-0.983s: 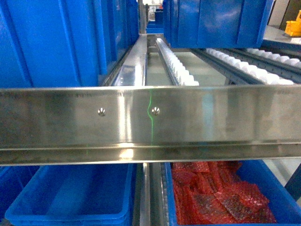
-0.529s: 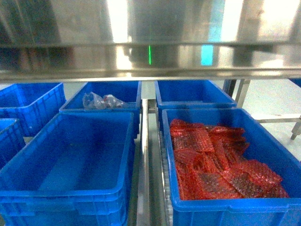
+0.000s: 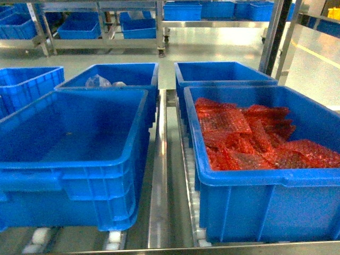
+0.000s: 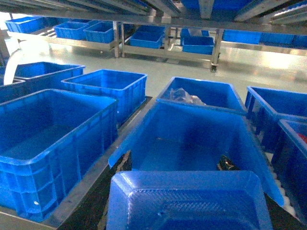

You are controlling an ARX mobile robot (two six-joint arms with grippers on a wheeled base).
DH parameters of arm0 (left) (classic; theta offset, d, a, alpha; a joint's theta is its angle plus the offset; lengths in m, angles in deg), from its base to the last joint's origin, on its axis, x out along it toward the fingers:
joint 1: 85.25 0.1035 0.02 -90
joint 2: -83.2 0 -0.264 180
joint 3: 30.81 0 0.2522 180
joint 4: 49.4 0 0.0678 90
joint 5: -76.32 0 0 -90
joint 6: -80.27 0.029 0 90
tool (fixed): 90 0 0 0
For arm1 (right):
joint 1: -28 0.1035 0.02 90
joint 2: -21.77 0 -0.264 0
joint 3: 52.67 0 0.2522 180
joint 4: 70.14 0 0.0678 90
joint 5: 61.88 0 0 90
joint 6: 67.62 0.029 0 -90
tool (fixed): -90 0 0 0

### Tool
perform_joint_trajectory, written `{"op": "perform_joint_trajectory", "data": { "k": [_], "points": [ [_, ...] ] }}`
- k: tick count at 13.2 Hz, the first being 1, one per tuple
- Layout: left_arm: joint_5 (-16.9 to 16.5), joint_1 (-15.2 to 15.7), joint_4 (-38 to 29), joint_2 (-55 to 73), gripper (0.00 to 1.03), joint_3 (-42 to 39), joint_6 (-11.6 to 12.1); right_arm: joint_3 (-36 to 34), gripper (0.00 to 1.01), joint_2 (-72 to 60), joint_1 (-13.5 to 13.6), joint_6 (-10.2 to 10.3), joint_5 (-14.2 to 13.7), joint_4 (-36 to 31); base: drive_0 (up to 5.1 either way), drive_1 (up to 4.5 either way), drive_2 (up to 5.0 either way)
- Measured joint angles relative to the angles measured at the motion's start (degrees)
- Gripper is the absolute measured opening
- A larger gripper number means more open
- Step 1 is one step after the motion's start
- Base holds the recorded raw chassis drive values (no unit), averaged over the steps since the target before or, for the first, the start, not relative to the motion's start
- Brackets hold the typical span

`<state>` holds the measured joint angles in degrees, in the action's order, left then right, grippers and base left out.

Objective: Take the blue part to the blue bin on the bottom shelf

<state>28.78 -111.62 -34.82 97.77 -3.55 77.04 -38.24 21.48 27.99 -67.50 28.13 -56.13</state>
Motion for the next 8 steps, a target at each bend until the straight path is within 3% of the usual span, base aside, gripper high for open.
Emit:
{"op": "perform_joint_trajectory", "data": {
  "k": [8],
  "points": [
    [-0.02, 0.00, 0.04, 0.00, 0.43, -0.02, 0.00, 0.00, 0.98, 0.00, 0.00, 0.02, -0.02, 0.11, 0.0, 0.00, 0.0]
  ]
}}
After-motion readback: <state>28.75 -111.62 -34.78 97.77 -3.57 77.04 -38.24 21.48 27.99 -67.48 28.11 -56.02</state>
